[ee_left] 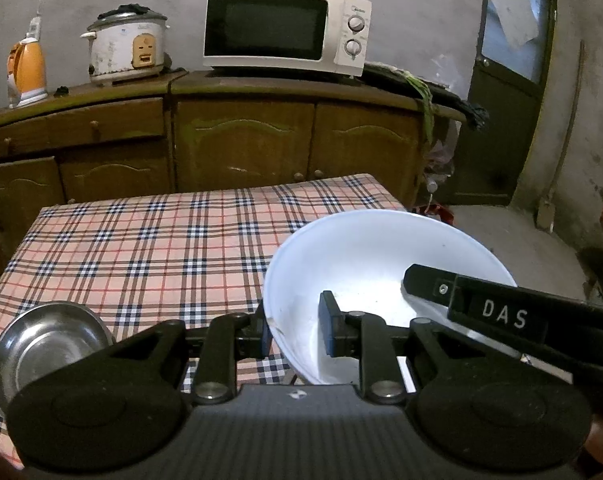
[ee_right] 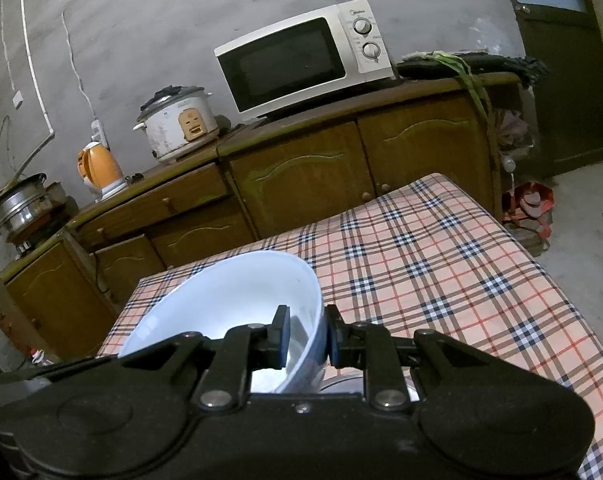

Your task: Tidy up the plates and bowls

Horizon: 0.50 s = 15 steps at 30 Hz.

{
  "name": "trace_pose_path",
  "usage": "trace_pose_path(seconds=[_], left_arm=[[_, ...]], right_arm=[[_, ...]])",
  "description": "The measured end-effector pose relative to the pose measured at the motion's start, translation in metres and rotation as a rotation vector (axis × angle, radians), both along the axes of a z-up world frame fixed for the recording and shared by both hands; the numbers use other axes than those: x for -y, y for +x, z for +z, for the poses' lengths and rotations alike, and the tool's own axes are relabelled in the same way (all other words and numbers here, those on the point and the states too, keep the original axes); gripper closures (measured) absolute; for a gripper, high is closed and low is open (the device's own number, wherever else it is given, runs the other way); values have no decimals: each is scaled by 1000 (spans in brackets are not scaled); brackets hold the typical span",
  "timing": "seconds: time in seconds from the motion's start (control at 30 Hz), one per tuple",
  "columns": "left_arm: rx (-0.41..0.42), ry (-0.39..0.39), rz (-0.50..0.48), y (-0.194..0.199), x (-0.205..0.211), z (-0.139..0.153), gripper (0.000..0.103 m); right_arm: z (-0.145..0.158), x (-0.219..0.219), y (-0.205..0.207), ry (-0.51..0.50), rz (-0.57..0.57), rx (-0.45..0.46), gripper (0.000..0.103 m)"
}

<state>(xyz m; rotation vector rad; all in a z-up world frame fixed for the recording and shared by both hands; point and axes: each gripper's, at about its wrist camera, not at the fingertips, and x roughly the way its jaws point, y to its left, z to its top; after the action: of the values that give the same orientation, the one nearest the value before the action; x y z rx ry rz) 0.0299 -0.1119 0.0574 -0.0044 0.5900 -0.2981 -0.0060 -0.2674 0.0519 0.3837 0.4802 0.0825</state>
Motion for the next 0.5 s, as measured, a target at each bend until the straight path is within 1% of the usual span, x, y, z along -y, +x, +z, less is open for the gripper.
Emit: trace_pose_path(seconds=[0.5], left_arm=[[-25, 3, -32, -2, 16, -10, 80]], right_arm=[[-13, 18, -6, 9, -32, -21, 78]])
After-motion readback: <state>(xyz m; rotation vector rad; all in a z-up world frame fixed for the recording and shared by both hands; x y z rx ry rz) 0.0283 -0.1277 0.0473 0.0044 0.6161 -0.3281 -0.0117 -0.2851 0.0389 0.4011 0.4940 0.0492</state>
